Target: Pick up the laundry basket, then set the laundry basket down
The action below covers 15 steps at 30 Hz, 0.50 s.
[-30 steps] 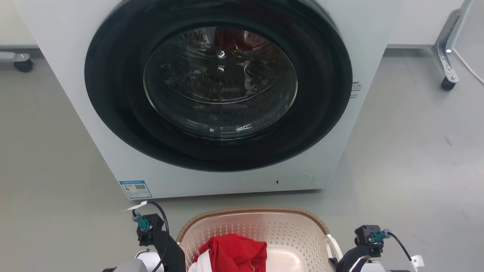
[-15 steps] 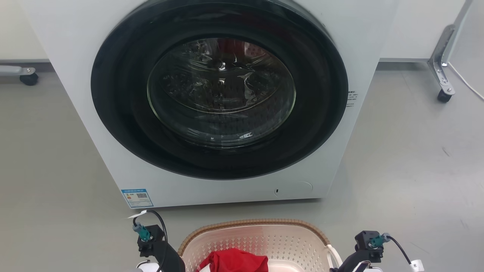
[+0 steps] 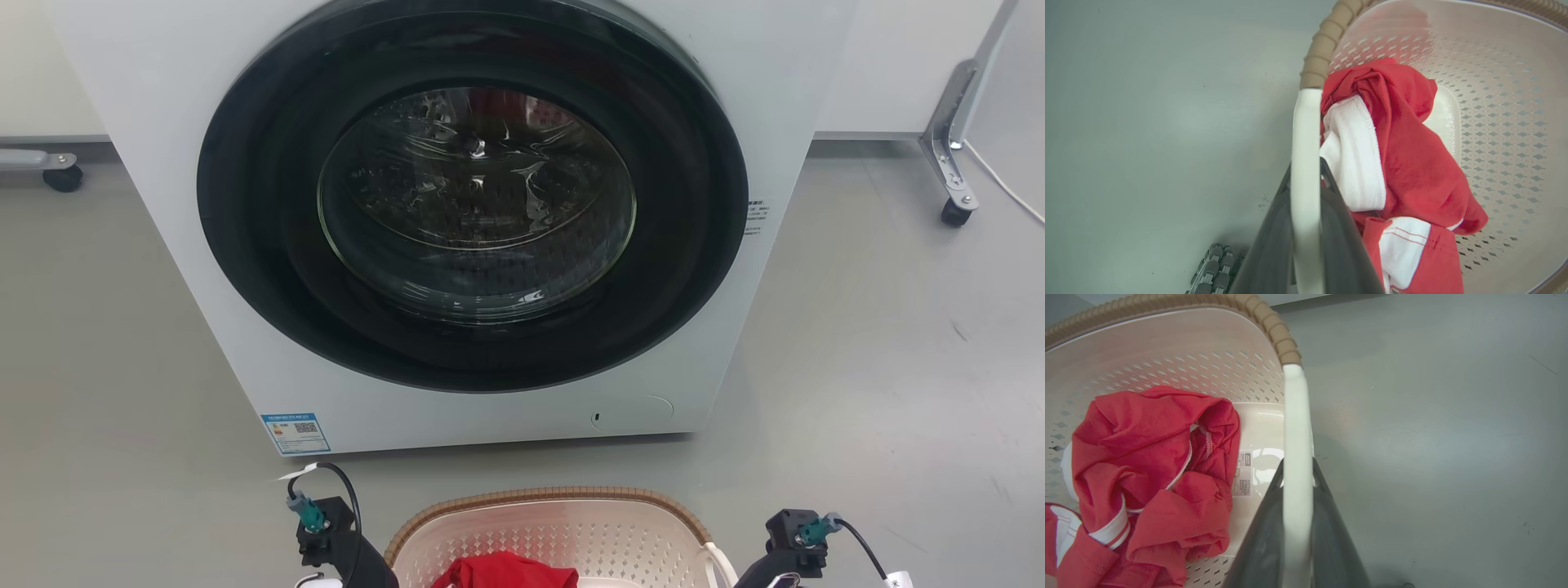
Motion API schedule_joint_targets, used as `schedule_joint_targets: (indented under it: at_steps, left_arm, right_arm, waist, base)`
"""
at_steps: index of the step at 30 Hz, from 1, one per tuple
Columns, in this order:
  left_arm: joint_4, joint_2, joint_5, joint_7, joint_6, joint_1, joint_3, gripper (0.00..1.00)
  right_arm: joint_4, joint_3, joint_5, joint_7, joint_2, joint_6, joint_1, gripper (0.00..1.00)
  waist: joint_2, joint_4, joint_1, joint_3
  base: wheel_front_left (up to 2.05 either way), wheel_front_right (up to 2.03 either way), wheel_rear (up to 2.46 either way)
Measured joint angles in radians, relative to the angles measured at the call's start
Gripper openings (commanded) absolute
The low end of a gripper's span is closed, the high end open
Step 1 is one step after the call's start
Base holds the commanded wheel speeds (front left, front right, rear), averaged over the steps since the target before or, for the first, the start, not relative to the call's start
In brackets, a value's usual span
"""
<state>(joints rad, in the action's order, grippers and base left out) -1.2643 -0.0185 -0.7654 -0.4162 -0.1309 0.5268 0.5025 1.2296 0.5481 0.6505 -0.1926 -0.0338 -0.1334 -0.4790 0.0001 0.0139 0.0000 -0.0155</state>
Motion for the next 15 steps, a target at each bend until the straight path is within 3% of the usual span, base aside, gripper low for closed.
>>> schedule_joint_targets:
  at_steps: [15]
  left_arm:
    - [-0.008,0.000,-0.019,-0.003,0.000,0.000,0.010,0.00]
  right_arm:
    - [0.001,0.009,0.029,-0.009,0.000,0.000,-0.003,0.00]
  waist:
    - [0.0000,0.001,0.0000,0.001]
  base:
    - [0.00,0.00,0.00]
